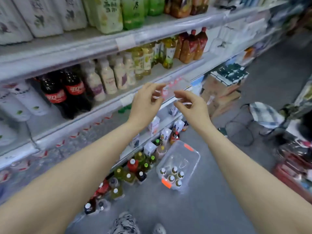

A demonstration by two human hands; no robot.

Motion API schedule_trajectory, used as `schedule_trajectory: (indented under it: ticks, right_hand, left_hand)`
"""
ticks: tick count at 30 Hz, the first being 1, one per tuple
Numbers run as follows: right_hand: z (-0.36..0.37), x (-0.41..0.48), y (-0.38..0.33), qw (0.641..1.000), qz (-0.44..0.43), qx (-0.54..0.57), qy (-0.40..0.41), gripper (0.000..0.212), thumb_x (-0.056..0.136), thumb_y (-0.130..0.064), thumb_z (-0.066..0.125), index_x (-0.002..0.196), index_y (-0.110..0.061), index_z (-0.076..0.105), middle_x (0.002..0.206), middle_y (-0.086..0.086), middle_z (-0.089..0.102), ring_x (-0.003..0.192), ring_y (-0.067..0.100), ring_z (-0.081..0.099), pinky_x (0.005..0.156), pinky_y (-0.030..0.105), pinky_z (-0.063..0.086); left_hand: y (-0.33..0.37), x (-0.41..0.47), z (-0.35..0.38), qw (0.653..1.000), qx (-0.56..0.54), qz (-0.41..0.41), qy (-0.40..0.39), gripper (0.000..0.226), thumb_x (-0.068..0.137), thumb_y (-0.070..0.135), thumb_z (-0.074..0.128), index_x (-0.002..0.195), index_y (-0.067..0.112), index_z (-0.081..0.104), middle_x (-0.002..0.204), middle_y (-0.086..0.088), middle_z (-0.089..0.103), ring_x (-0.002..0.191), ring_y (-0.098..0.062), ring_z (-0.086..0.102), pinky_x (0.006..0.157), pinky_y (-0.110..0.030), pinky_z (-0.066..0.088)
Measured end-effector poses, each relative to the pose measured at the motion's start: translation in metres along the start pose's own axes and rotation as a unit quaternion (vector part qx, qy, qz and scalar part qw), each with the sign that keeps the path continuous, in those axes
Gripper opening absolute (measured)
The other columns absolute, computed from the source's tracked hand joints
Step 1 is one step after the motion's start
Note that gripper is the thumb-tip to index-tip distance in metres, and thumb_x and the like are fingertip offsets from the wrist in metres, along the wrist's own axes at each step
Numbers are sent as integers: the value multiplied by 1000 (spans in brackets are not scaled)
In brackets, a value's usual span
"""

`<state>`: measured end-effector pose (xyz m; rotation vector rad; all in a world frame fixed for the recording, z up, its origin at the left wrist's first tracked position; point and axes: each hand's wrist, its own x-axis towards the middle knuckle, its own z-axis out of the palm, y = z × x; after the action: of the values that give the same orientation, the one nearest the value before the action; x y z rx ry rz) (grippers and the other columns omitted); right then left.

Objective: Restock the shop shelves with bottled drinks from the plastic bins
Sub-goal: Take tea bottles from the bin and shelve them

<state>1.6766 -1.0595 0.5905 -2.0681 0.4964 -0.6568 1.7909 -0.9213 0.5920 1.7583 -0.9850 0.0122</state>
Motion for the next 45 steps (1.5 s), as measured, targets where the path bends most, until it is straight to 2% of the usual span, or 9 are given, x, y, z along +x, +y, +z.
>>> schedule_trajectory:
  ticks: [3, 9, 11, 16, 20, 32, 36, 40, 45]
  right_hand:
    - [-3, -9, 50, 998, 57, -6, 6, 34, 90, -6, 68, 117, -27, 69, 107, -12, 71, 90, 7, 64, 81, 17, 51]
    - [5, -23, 140, 983, 179, -35, 4, 37, 86, -6, 70, 105, -38, 67, 92, -18, 71, 81, -5, 64, 81, 14, 49]
    - [10, -26, 166, 974, 224, -36, 1, 37, 87, -7, 72, 101, -41, 66, 90, -20, 70, 78, -8, 63, 79, 11, 47]
    - [30, -38, 235, 950, 312, -26, 6, 32, 86, -1, 70, 112, -20, 71, 96, -2, 72, 77, -9, 62, 73, 4, 44]
    - [52, -55, 286, 931, 365, -20, 2, 36, 87, -2, 69, 117, -21, 69, 99, -9, 71, 79, -11, 62, 75, 5, 45]
    - [135, -92, 492, 897, 439, -16, -48, 32, 90, -18, 72, 111, -40, 63, 98, -18, 71, 89, -6, 64, 79, 9, 48]
    - [161, -114, 565, 879, 469, -30, -78, 40, 89, -10, 71, 113, -39, 61, 96, -20, 66, 93, 3, 65, 80, 14, 49]
    - [182, -132, 630, 862, 485, -60, -136, 46, 86, -5, 71, 126, -26, 62, 106, -10, 67, 102, 11, 61, 79, 5, 41]
    - [207, -142, 700, 853, 477, -103, -186, 56, 84, -17, 75, 135, -30, 56, 130, -5, 63, 119, 19, 58, 88, 22, 35]
  left_hand:
    - [-23, 1, 44, 998, 0, -25, -49, 37, 89, 3, 64, 123, 17, 64, 116, 1, 61, 93, -6, 60, 79, -7, 46]
    - [-95, 2, 114, 984, -13, -84, -155, 41, 88, 5, 65, 126, 20, 62, 118, 1, 61, 100, -10, 60, 87, -25, 52]
    - [-118, 2, 131, 976, -13, -107, -188, 45, 88, 5, 65, 130, 19, 60, 121, 0, 60, 102, -12, 61, 89, -22, 51]
    - [-174, -6, 172, 962, -39, -160, -218, 43, 87, 3, 66, 127, 17, 62, 113, 9, 58, 90, 0, 61, 87, -13, 50]
    - [-226, -25, 206, 933, -47, -227, -274, 42, 92, 9, 65, 131, 23, 58, 124, 3, 59, 100, -5, 64, 90, -26, 55]
    - [-394, -124, 324, 894, -14, -323, -311, 45, 94, 2, 57, 136, 17, 54, 128, -1, 62, 112, -14, 62, 98, -42, 52]
    - [-447, -159, 365, 870, 5, -373, -323, 44, 95, 1, 54, 136, 15, 54, 130, -3, 61, 114, -14, 61, 101, -37, 49]
    - [-494, -192, 408, 850, -1, -395, -349, 46, 95, 2, 55, 139, 12, 52, 131, -9, 61, 117, -18, 60, 103, -41, 48]
    - [-532, -218, 459, 830, 14, -407, -380, 46, 97, 5, 53, 141, 15, 50, 134, -5, 61, 123, -18, 58, 106, -42, 46]
